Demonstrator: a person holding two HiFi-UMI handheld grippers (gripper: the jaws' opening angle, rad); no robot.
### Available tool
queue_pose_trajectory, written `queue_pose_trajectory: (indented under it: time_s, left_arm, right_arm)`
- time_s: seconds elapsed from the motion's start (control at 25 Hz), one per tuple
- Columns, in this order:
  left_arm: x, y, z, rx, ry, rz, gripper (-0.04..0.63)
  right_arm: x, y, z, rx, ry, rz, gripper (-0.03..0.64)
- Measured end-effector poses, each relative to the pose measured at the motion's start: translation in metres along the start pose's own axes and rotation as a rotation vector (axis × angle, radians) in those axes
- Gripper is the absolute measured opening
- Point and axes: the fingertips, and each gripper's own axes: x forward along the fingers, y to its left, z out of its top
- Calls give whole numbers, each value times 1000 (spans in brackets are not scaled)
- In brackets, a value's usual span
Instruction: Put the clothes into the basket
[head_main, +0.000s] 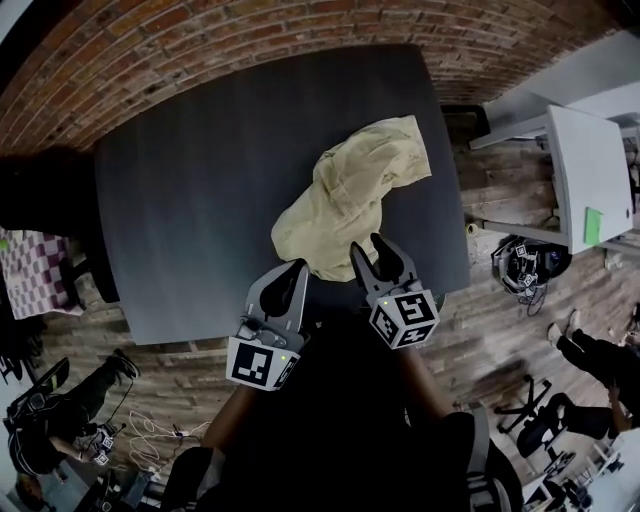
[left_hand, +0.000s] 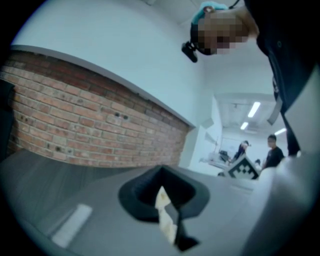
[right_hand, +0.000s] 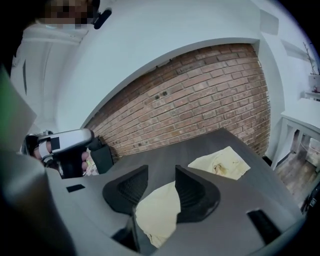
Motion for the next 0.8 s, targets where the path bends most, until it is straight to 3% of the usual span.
queue_pose_trajectory:
  time_s: [0.4, 0.8]
  left_arm:
    - [33, 34, -6, -38, 20, -47, 6]
    - [53, 54, -31, -74, 79, -43, 6]
  right_arm:
    - [39, -37, -27, 132, 103, -110, 225]
    - [81, -85, -65, 169, 198, -229, 293]
